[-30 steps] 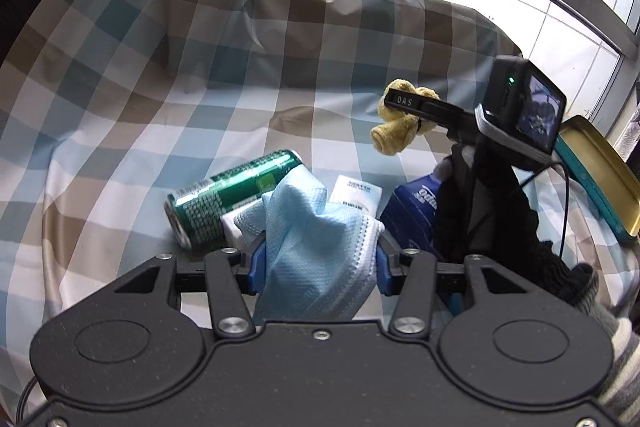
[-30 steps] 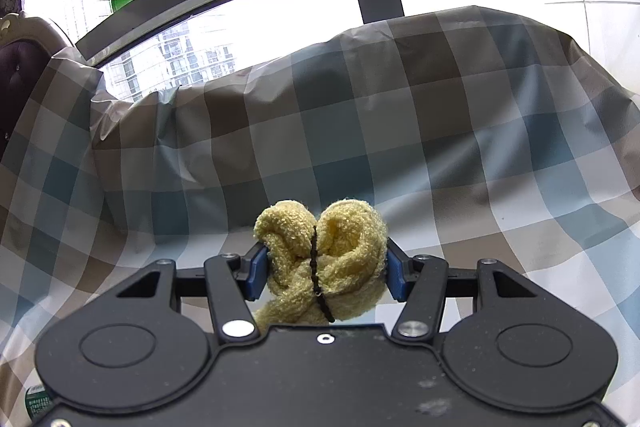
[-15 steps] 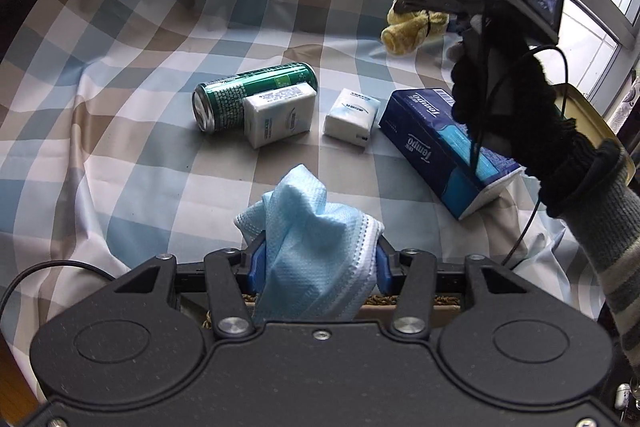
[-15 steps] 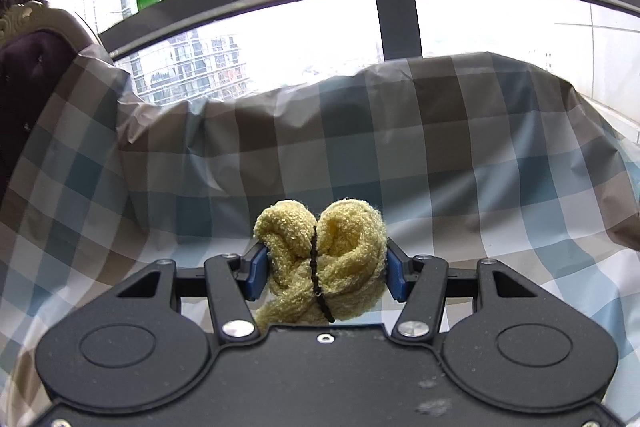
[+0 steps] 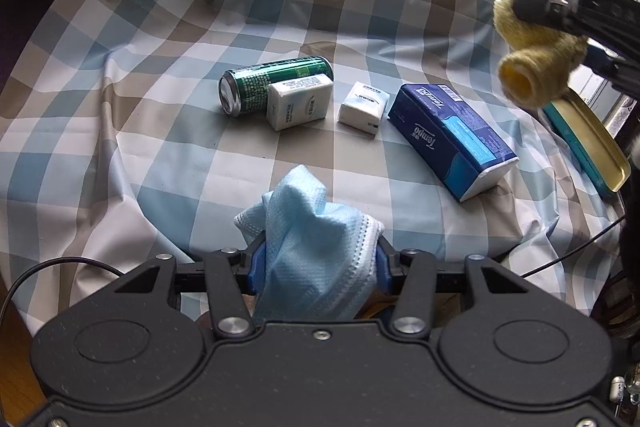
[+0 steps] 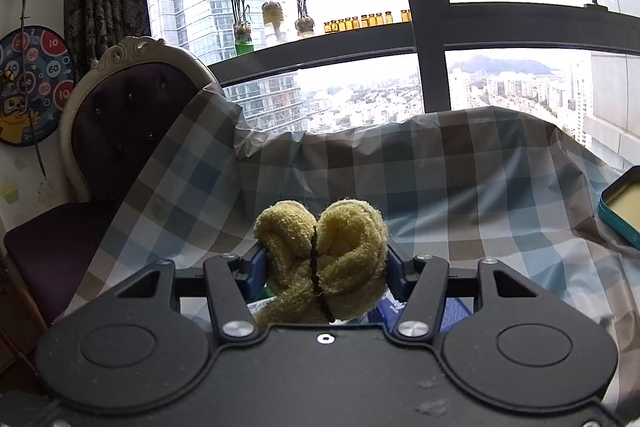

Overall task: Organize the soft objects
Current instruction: 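Lift the face mask and yellow towel and carry them to the basket, then open the right tool to drop the towel while left releases the mask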

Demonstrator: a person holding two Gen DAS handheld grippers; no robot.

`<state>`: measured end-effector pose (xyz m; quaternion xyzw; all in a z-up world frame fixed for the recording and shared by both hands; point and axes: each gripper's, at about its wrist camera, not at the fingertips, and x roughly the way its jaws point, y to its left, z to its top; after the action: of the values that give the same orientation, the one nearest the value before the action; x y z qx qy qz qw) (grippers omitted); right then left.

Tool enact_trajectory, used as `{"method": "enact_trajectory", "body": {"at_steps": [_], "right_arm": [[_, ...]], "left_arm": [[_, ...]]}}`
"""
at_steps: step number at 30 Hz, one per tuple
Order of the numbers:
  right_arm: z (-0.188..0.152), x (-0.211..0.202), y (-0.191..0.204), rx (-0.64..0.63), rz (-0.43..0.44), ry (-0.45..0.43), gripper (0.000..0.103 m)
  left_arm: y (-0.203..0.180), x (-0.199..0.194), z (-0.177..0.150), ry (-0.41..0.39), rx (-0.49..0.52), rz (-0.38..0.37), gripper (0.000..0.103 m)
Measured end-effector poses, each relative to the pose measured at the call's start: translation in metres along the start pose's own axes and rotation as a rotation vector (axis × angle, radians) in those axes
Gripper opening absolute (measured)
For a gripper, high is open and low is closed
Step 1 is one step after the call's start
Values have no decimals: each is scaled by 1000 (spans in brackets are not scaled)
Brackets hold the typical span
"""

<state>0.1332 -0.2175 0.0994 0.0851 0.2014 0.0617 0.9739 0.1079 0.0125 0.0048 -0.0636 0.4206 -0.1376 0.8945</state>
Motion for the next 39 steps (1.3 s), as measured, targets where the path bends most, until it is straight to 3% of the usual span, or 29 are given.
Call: {"method": "enact_trajectory", "body": {"at_steps": [3, 8, 16, 28, 32, 39], "right_arm": [[-21, -35, 4, 46, 36, 17, 56], [-54, -74, 9, 121, 23, 78, 56], [-93, -105, 8, 202, -25, 207, 57], [-112, -109, 8, 213, -63, 302, 59], [-111, -105, 9, 222, -48, 294, 72], [-116, -99, 6, 243, -51, 312, 74]], "left_arm": [[-3, -7, -5, -3, 0, -2, 49], [-9, -19, -16, -6, 0, -11, 49], [-17, -38, -35, -25, -9, 1, 49], [-15, -38, -51, 9, -34, 20, 49], [-16, -36, -52, 16, -33, 21, 49], [-15, -35, -55, 22, -36, 23, 49]]}}
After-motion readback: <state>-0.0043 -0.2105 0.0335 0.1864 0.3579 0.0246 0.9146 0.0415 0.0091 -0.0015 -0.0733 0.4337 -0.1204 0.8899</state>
